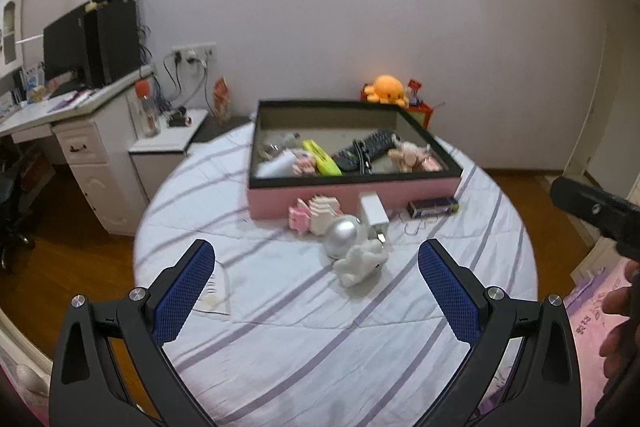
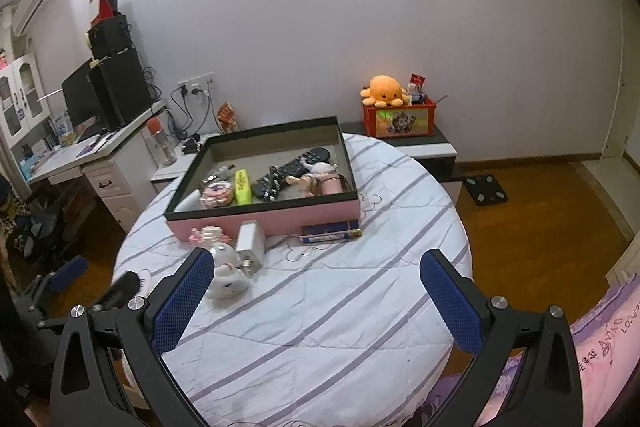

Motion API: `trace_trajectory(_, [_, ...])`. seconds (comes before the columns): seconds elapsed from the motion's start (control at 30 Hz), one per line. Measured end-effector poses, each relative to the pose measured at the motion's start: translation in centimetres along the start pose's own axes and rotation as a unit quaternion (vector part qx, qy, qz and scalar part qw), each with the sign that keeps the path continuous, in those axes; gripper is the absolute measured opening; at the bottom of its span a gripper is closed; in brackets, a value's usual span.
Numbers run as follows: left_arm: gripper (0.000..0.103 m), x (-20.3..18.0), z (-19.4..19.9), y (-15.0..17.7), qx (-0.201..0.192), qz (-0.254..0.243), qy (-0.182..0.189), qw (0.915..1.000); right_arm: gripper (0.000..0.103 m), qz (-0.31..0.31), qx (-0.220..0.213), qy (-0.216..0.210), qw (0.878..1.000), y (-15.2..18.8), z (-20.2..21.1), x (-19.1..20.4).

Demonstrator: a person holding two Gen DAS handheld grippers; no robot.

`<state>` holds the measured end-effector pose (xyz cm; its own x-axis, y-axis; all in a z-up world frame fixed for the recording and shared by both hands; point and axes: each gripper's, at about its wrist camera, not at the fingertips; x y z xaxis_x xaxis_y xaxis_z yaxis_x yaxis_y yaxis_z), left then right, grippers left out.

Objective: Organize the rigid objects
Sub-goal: 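Withdraw both tools from the box toward the astronaut and battery pack, then grasp the white astronaut with the left tool while the right tool grasps the blue battery pack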

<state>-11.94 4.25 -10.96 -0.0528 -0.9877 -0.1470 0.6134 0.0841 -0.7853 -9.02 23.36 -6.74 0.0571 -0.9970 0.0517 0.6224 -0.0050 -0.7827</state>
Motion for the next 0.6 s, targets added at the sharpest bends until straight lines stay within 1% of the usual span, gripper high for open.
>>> trace_trajectory(0.2, [0.103,-1.3,-5.7,1.0,0.043,0.001,-0.004,0.9991,0.103,-0.009,0.029,0.002,1.000,0.5,-3.4,-1.4])
trace_trajectory(0.43, [0.103,-1.2,-10.7,2.1,0.082,0.013,-0.016,0.9965,0.103,-0.005,0.066,-0.006,0.998,1.0,-8.3,-2.0])
trace_trajectory(0.5, [0.103,-0.9,-11.5,2.2,0.086,0.027,0.002,0.9960,0.103,-0.005,0.073,-0.008,0.997,1.0,-9.5,-2.1])
trace_trajectory(0.6, [0.103,-0.8,-12.0,2.0,0.082,0.037,0.004,0.9959,0.103,0.000,0.087,-0.004,0.996,0.8,-11.6,-2.3])
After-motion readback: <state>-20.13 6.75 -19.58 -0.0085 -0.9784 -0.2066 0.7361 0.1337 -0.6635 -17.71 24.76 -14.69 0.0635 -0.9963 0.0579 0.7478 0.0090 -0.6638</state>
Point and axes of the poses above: each gripper's, at about its wrist camera, not at the fingertips, and z roughly against the way its jaws point, x to its left, y to its underside, and after that the axes turned 6 degrees about z, right-handed
